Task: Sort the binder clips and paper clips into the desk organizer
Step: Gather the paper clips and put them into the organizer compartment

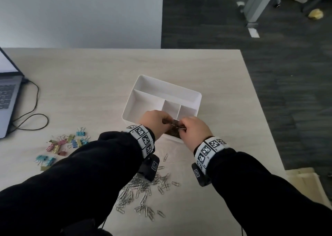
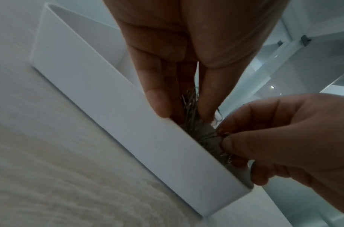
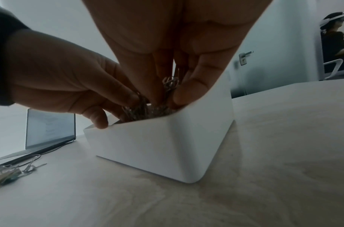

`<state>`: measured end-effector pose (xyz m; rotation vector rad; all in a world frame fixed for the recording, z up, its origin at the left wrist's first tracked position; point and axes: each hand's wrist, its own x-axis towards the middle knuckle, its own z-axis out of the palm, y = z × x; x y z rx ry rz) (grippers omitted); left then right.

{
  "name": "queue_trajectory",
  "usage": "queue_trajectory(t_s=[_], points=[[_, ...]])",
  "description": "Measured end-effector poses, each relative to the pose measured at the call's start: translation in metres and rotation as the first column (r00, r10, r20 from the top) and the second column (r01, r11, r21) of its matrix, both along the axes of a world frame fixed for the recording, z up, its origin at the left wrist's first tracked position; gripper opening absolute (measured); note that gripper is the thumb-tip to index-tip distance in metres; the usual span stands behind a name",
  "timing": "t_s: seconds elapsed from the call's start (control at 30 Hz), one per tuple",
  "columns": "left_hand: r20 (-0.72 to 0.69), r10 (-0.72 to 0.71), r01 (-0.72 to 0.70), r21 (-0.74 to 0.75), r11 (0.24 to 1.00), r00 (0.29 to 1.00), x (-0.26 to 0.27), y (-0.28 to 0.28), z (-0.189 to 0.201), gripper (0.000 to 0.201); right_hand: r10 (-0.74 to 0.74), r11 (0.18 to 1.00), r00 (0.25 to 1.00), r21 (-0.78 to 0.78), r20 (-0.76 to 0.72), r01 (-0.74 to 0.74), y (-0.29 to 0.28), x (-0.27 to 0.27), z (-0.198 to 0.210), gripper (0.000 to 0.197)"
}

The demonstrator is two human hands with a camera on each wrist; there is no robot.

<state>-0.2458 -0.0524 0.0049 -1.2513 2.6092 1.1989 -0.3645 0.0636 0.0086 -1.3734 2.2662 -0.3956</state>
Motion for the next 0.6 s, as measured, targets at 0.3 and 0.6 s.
queue_trajectory(t_s=[0.3,0.6], points=[[-0.088,0.032,-0.028,0.056,0.998,0.996,0.019,0.005,0.000,0.016,-0.007,0.992,0.999,-0.122,0.045,0.013,0.019,0.001,-0.003,0.013],[-0.050,0.074,-0.074,-0.001,0.997,0.996,0.093,0.017,-0.009,0.013,0.194,0.981,0.973,-0.011,0.127,-0.195,0.052,0.034,-0.018,0.020]])
